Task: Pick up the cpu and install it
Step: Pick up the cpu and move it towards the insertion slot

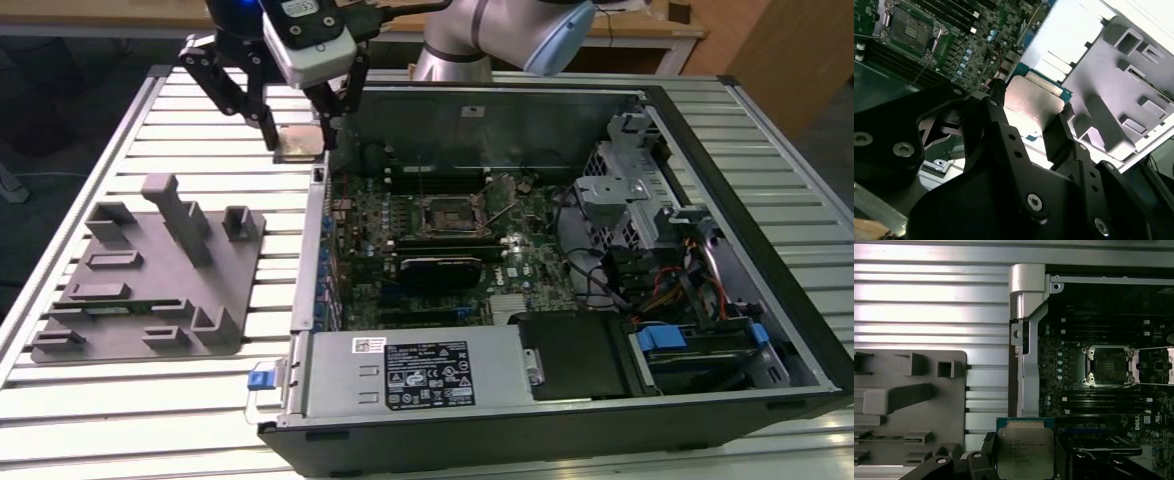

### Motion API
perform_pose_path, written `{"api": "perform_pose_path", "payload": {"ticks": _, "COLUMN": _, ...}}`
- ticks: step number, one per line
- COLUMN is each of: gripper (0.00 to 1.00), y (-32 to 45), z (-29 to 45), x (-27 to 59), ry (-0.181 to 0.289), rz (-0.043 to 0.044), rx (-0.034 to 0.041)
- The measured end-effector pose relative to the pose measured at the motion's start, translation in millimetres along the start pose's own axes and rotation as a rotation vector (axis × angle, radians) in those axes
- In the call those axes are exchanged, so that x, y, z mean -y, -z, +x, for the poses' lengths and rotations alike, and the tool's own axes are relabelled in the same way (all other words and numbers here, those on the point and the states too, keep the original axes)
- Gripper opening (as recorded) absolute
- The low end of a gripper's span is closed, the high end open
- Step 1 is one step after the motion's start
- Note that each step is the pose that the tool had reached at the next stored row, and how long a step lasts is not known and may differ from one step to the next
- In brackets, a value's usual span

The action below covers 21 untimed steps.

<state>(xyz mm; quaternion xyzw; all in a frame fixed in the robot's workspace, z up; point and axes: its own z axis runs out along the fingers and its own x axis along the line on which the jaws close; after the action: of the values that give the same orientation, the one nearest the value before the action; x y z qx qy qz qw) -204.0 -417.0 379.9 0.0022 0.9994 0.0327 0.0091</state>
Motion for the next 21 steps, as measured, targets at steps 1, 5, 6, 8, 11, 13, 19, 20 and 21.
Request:
{"api": "perform_pose_path", "payload": {"ticks": 1, "gripper": 0.55, "y": 0.0, "z": -1.5, "x": -0.1, "ry": 0.000, "rz": 0.0000, "rx": -0.0001}}
{"api": "perform_pose_path", "payload": {"ticks": 5, "gripper": 0.55, "y": -0.3, "z": -6.6, "x": -0.6, "ry": 0.000, "rz": 0.0000, "rx": 0.0000}}
{"api": "perform_pose_path", "payload": {"ticks": 6, "gripper": 0.55, "y": -0.5, "z": -7.7, "x": -0.7, "ry": 0.000, "rz": -0.0001, "rx": 0.0001}}
{"api": "perform_pose_path", "payload": {"ticks": 8, "gripper": 0.55, "y": -0.8, "z": -9.8, "x": -0.8, "ry": 0.000, "rz": -0.0001, "rx": 0.0000}}
{"api": "perform_pose_path", "payload": {"ticks": 11, "gripper": 0.55, "y": -1.3, "z": -12.9, "x": -1.0, "ry": 0.000, "rz": -0.0001, "rx": 0.0000}}
{"api": "perform_pose_path", "payload": {"ticks": 13, "gripper": 0.55, "y": -1.9, "z": -15.4, "x": -1.1, "ry": 0.000, "rz": -0.0001, "rx": 0.0000}}
{"api": "perform_pose_path", "payload": {"ticks": 19, "gripper": 0.55, "y": -4.3, "z": -23.2, "x": -1.6, "ry": 0.000, "rz": 0.0000, "rx": -0.0003}}
{"api": "perform_pose_path", "payload": {"ticks": 20, "gripper": 0.55, "y": -4.8, "z": -24.8, "x": -1.7, "ry": 0.000, "rz": 0.0000, "rx": -0.0005}}
{"api": "perform_pose_path", "payload": {"ticks": 21, "gripper": 0.55, "y": -5.3, "z": -26.6, "x": -1.8, "ry": 0.000, "rz": -0.0001, "rx": -0.0004}}
